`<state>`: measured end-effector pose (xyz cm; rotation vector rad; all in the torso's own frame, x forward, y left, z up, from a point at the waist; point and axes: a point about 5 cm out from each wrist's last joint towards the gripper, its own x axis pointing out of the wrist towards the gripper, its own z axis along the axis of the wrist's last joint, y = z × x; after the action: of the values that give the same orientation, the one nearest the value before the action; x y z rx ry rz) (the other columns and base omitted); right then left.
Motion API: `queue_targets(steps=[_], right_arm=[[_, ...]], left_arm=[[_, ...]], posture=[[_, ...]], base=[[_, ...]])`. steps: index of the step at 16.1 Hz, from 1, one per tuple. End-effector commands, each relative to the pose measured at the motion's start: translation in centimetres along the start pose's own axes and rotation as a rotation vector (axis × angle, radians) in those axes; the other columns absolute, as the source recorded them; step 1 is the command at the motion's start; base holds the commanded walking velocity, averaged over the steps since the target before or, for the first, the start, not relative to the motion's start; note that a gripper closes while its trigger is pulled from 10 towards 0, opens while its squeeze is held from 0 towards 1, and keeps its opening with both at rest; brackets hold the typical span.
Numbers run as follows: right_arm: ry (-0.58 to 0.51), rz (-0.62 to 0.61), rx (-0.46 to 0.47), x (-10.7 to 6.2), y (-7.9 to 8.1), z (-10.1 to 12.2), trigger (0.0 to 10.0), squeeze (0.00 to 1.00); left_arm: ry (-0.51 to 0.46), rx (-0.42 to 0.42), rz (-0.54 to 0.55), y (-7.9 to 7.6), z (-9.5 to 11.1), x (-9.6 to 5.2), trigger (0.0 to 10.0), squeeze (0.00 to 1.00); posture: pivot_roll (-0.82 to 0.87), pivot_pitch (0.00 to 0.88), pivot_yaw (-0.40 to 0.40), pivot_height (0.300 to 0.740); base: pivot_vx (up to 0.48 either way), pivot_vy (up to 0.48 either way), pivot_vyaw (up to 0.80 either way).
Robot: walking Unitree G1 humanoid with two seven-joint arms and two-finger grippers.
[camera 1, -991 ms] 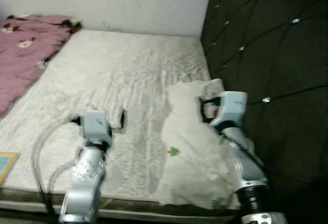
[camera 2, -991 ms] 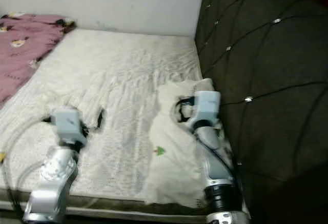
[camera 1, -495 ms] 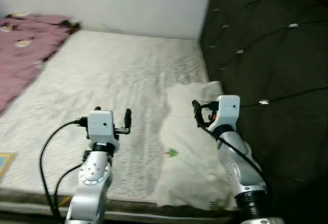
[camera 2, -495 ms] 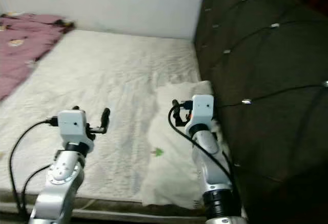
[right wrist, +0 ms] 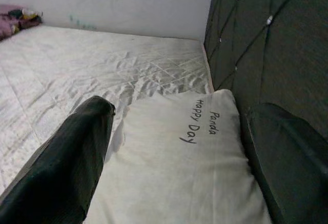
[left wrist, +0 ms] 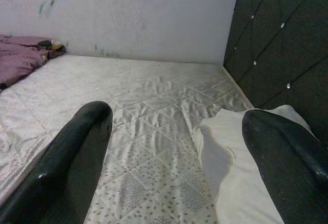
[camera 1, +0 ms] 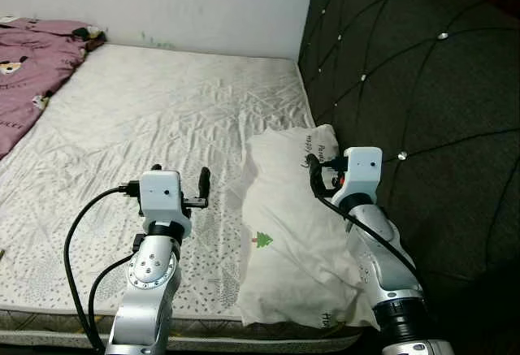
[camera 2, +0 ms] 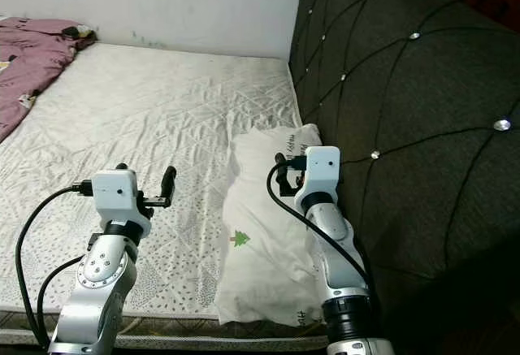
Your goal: Clean up the room
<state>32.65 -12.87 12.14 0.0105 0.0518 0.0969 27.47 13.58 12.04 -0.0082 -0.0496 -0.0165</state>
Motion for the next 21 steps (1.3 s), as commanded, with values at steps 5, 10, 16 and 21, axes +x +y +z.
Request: queue_targets(steps=[5,10,16,21], right_arm=[[-0.004,0.010,-0.025,0.2,-0.1,0.1,10.0,0.00],[0.014,0.079,-0.048,0.8,1.0,0.0,10.0,0.00],[0.008,0.108,-0.053,1.2,1.6,0.1,10.0,0.00],[-0.022,-0.001,-0.028,0.5,0.0,0.0,10.0,0.00]], left_arm=[[-0.001,-0.005,0.013,0.0,0.2,0.1,10.0,0.00],[0.000,-0.024,0.110,0.8,-0.2,-1.0,10.0,0.00],[0.001,-0.024,0.121,0.9,-0.3,-0.9,10.0,0.00],[-0.011,-0.005,0.004,-0.3,0.3,0.9,10.0,0.00]], posture=[[0.05,0.000,-0.081,0.740],[0.10,0.000,-0.151,0.740],[0.10,0.000,-0.162,0.740],[0.03,0.000,-0.050,0.740]], base=[[0.000,0.000,0.47],[0.000,0.000,0.00],[0.000,0.000,0.00],[0.000,0.000,0.00]])
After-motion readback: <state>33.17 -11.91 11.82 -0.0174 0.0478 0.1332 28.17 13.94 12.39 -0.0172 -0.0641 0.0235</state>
